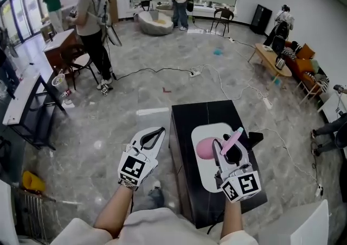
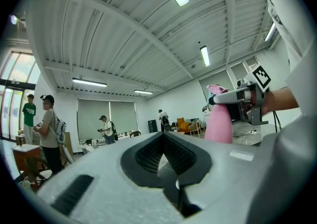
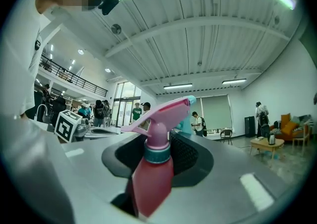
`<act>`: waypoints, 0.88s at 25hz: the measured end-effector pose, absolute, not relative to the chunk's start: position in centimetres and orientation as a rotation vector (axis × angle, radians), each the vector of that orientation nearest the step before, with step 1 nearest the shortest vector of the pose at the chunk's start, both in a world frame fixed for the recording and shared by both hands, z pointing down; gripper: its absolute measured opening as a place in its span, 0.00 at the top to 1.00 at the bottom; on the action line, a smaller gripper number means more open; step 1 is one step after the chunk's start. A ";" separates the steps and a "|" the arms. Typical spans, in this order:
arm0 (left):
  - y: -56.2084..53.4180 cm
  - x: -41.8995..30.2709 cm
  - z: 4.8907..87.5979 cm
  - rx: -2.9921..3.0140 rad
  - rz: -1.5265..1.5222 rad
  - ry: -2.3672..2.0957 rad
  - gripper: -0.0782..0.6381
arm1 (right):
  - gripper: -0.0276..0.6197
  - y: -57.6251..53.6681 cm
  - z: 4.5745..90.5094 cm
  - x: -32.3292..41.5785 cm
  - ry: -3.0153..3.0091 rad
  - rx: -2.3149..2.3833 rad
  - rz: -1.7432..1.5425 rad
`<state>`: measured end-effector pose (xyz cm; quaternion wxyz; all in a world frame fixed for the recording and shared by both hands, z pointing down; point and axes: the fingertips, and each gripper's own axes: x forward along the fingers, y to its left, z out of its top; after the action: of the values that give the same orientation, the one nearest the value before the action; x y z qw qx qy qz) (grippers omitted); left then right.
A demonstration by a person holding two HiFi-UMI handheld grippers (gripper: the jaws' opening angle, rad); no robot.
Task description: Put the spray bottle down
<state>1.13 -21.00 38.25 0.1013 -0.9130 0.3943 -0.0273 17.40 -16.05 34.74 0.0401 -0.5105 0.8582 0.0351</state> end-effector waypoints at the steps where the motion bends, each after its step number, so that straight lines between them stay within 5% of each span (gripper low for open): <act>1: -22.2 1.3 38.4 -2.705 -0.083 1.154 0.88 | 0.72 -17.2 35.1 17.4 2.629 -1.575 0.104; 22: -39.2 -0.5 44.7 -2.835 -0.175 1.022 0.88 | 0.72 -34.7 43.0 15.5 2.565 -1.845 -0.023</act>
<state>-0.47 -39.23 44.66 0.0613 -0.9374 0.3379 -0.0578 15.49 -34.69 43.03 -0.0090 -0.5840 0.8117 -0.0072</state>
